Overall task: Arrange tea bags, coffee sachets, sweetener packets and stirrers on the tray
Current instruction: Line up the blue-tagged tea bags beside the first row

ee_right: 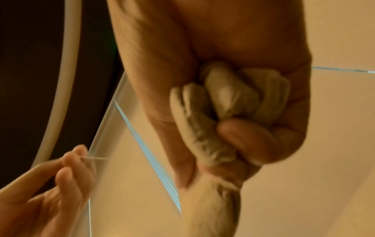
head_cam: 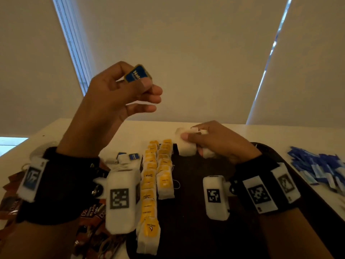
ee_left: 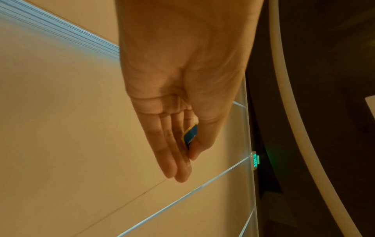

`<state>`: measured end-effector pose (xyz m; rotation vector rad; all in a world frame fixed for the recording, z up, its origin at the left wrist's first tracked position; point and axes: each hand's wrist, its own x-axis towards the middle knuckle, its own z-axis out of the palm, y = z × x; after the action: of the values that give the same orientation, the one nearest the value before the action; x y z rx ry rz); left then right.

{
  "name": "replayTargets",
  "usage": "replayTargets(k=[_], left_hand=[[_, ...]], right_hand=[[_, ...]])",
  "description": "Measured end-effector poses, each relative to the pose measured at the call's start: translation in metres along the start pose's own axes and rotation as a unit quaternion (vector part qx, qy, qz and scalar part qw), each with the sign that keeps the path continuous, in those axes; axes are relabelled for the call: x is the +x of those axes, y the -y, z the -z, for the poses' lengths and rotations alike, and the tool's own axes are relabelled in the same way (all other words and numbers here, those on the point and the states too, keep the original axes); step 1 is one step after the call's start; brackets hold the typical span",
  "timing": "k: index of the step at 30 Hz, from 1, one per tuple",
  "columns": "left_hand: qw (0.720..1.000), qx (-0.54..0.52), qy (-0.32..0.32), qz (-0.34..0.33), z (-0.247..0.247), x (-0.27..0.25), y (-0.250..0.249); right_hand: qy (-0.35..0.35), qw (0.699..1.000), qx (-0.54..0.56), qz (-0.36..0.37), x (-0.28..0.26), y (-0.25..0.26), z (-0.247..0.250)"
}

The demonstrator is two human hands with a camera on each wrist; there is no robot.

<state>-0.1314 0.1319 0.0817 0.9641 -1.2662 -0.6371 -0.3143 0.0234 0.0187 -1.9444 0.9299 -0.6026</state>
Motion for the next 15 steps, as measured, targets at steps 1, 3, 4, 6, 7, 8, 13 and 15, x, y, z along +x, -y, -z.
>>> replayTargets(k=[1,3,4,6,7,8,13,15], left_hand=[[1.0,0.007,0.008,0.01,0.0,-0.003,0.002],[0.998,0.034,0.045,0.033,-0.002,-0.008,0.005],[0.994,0.056,0.077,0.048,-0.003,-0.009,0.007],[0.979,0.108,0.149,0.087,-0.005,-0.011,0.011],[0.967,0.137,0.185,0.111,-0.006,-0.011,0.015],[0.951,0.166,0.222,0.138,-0.006,-0.01,0.019],[0.874,0.261,0.329,0.244,-0.001,-0.005,0.054],[0.866,0.276,0.322,0.264,0.001,-0.002,0.068]], right_hand=[[-0.022,0.999,0.025,-0.014,0.002,-0.003,0.001],[-0.068,0.995,0.061,-0.038,0.005,-0.008,0.004],[-0.088,0.992,0.074,-0.05,0.007,-0.01,0.004],[-0.11,0.986,0.105,-0.072,0.009,-0.012,0.006],[-0.11,0.983,0.122,-0.078,0.009,-0.013,0.006],[-0.107,0.981,0.138,-0.083,0.01,-0.013,0.007],[-0.067,0.971,0.21,-0.091,0.007,-0.012,0.014],[-0.043,0.97,0.224,-0.084,0.007,-0.012,0.015]])
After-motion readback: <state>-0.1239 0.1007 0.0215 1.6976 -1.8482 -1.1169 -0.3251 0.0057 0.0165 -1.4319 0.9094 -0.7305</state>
